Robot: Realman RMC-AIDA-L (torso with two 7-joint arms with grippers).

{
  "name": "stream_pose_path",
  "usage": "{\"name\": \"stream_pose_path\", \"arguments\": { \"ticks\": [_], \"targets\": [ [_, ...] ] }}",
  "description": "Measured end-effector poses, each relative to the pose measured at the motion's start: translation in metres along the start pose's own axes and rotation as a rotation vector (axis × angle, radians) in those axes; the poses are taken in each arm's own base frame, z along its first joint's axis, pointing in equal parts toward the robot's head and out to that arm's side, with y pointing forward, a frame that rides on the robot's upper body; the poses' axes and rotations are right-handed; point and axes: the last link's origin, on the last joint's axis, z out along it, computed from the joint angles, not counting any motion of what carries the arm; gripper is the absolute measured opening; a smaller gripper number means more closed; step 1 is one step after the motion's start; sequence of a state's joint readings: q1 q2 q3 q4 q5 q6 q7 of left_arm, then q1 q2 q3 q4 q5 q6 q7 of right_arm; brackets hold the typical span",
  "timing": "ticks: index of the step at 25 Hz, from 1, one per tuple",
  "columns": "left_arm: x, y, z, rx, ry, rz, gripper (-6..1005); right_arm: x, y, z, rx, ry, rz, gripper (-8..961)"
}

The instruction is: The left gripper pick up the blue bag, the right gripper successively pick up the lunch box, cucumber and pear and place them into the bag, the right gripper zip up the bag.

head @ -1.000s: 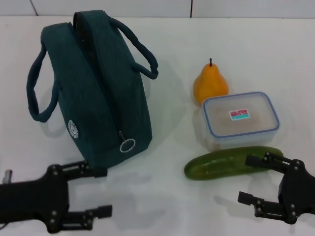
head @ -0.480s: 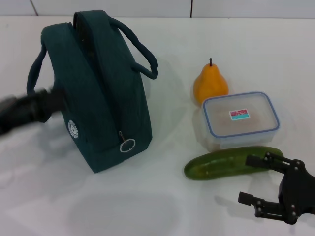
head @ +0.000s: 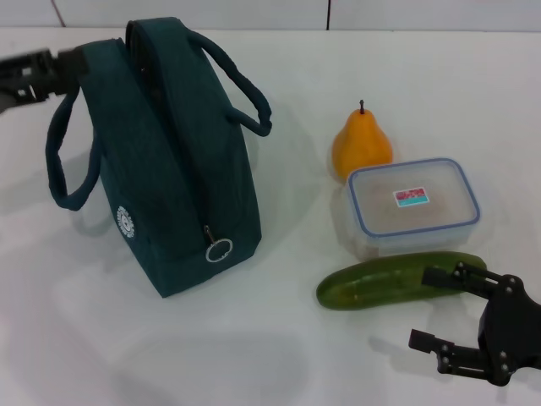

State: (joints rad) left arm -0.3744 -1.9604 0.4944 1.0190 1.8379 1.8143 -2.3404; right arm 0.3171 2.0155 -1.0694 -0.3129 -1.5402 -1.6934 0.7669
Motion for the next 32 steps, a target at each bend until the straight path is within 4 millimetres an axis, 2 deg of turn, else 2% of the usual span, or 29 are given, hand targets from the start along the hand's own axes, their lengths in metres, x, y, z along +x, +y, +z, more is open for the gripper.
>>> {"name": "stream_pose_path", "arguments": {
  "ticks": [5, 9, 19, 27, 32],
  "targets": [
    [0.023, 0.008, 0.004, 0.188, -0.102, -0.032, 798, 0.000, 0.001, -0.001, 0.002, -0.002, 0.002, 777],
    [0.031, 0.012, 0.016, 0.264, -0.217, -0.074, 799, 0.001, 0.002, -0.002, 0.004, -0.004, 0.005, 777],
    [0.033, 0.013, 0.043, 0.296, -0.322, -0.093, 798, 0.001, 0.004, -0.003, 0.001, -0.007, 0.009, 777],
    [0.029, 0.008, 0.051, 0.301, -0.358, -0.099, 799, 0.001, 0.003, -0.003, 0.003, -0.008, 0.009, 778],
    [0.032, 0.003, 0.055, 0.289, -0.386, -0.134, 613, 0.001, 0.003, -0.003, 0.003, -0.008, 0.009, 778]
  ]
}}
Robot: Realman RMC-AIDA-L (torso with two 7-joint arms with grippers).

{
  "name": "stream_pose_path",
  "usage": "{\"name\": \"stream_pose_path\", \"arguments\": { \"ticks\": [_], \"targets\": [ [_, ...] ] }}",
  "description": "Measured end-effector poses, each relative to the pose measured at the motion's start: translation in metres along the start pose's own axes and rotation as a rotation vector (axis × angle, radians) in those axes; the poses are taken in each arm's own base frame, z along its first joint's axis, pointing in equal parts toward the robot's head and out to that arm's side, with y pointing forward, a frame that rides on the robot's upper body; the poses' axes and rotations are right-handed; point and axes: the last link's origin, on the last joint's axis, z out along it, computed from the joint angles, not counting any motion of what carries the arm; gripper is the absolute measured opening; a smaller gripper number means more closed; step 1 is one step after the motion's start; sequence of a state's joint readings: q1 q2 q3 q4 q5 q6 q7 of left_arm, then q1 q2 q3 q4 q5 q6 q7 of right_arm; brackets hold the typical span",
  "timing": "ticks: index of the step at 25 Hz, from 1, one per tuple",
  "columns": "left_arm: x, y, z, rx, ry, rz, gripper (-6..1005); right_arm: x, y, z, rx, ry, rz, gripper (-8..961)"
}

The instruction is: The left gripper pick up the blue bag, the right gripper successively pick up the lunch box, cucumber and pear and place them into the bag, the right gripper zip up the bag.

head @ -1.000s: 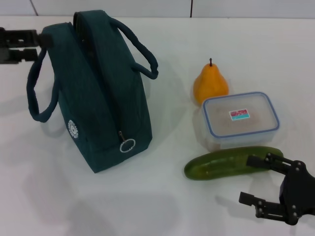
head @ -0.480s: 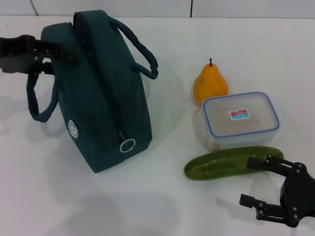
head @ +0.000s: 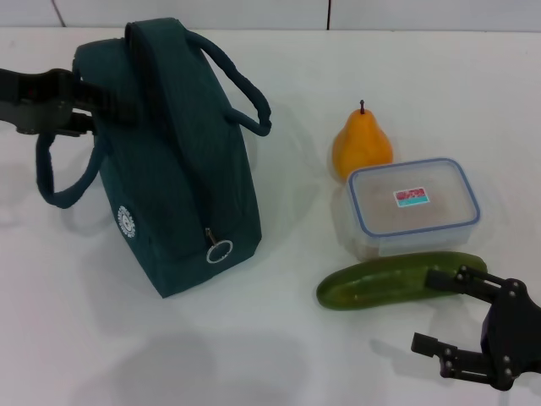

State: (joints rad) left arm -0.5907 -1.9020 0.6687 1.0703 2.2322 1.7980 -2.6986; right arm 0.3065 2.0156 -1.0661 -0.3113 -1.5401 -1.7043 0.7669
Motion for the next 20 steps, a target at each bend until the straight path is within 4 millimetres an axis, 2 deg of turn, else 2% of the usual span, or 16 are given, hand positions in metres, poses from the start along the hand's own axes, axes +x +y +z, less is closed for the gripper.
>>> {"name": "stream_pose_path", "arguments": {
  "ticks": [11, 18, 20],
  "targets": [
    [0.002, 0.007, 0.003, -0.024, 0.003, 0.027, 374, -0.001, 0.002, 0.000, -0.009, -0.010, 0.001, 777],
    [0.006, 0.012, 0.006, -0.038, 0.004, 0.058, 89, -0.001, 0.002, 0.000, -0.011, -0.013, 0.002, 777],
    [0.007, 0.013, 0.005, -0.040, 0.005, 0.059, 87, -0.002, 0.003, 0.000, -0.009, -0.023, 0.006, 778]
  ]
}}
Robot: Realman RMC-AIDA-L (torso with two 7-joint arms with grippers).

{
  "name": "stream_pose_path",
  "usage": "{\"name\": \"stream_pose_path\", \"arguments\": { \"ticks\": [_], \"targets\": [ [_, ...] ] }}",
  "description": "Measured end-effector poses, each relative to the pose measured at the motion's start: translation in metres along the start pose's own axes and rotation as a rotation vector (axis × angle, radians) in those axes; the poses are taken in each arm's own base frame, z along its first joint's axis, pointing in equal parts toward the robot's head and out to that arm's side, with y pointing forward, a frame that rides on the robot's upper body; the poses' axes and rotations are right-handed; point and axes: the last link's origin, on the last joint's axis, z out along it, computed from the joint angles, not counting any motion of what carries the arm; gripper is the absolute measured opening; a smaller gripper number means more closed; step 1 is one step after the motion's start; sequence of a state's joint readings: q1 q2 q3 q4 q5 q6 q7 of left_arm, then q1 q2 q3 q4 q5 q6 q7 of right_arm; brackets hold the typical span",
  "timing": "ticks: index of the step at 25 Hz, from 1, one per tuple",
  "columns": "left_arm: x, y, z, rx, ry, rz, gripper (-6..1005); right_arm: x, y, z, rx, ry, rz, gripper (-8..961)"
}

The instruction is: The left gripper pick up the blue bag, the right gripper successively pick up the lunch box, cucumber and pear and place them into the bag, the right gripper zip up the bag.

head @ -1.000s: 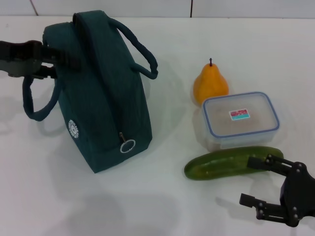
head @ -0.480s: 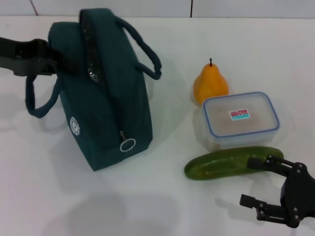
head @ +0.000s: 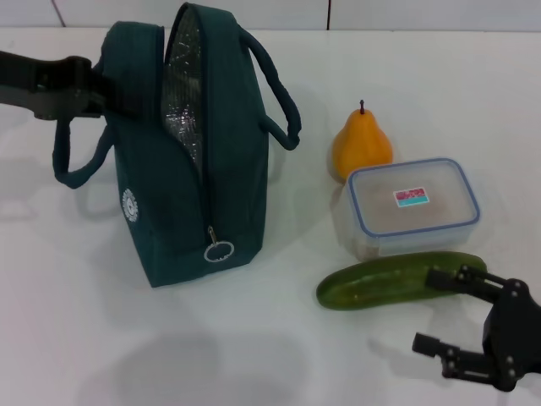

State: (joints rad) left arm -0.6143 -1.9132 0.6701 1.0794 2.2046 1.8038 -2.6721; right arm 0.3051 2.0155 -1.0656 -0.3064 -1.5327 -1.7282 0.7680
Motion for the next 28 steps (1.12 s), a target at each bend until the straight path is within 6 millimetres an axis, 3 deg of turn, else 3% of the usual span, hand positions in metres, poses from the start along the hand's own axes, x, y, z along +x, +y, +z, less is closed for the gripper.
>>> {"name": "stream_pose_path", "arguments": {
  "ticks": [8, 17, 23, 28],
  "targets": [
    [0.004, 0.015, 0.000, -0.091, 0.011, 0.027, 59, -0.019, 0.005, -0.019, 0.191, -0.351, 0.229, 777],
    [0.005, 0.021, 0.002, -0.119, 0.013, 0.043, 53, -0.011, -0.004, -0.057, 0.471, -0.690, 0.715, 761],
    [0.005, 0.021, 0.003, -0.121, 0.016, 0.042, 51, 0.004, -0.019, -0.055, 0.533, -0.688, 0.936, 749],
    [0.006, 0.023, 0.004, -0.124, 0.014, 0.049, 50, 0.021, -0.037, -0.041, 0.598, -0.603, 1.099, 739]
  ]
}}
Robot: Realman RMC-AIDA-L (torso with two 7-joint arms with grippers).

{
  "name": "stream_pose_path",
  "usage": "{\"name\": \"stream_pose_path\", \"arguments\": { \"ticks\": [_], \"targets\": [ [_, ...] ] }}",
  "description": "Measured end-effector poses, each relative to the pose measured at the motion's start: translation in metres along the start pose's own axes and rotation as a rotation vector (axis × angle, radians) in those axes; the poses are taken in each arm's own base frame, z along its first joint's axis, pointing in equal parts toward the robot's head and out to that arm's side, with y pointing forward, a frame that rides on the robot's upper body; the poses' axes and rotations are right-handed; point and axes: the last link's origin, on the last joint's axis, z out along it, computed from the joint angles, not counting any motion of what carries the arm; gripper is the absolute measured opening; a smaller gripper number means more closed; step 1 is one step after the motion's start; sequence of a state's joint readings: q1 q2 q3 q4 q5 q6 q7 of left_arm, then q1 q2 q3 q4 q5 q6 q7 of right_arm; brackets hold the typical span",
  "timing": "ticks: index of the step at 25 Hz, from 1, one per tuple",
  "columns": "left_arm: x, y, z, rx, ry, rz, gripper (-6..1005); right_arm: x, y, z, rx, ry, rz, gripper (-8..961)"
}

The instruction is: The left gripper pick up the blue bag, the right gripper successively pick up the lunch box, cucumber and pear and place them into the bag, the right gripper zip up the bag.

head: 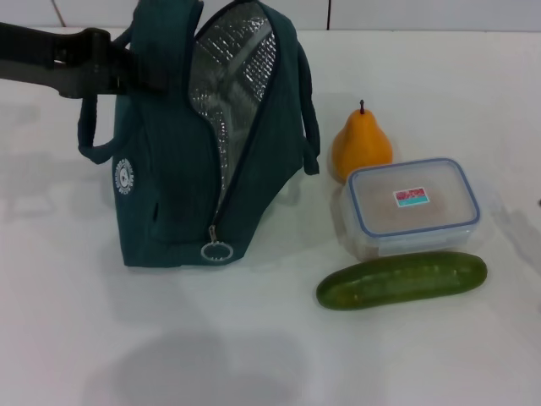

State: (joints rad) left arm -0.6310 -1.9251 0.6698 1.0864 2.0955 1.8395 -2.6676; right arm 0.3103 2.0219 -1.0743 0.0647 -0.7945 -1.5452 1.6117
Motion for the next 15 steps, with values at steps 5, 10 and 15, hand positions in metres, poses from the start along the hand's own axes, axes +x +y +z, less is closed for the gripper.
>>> {"name": "stream_pose_path", "arguments": {
  "ticks": [5, 10, 15],
  "targets": [
    [0.001, 0.002, 0.000, 0.004, 0.002, 0.013, 50, 0.005, -0.004, 0.022, 0.041, 0.063, 0.058, 729],
    [0.002, 0.004, 0.002, 0.007, -0.005, 0.020, 50, 0.007, -0.004, 0.036, 0.060, 0.110, 0.085, 719],
    [0.004, 0.006, 0.005, 0.007, -0.015, 0.028, 50, 0.011, -0.002, 0.050, 0.067, 0.151, 0.077, 717]
  ]
}}
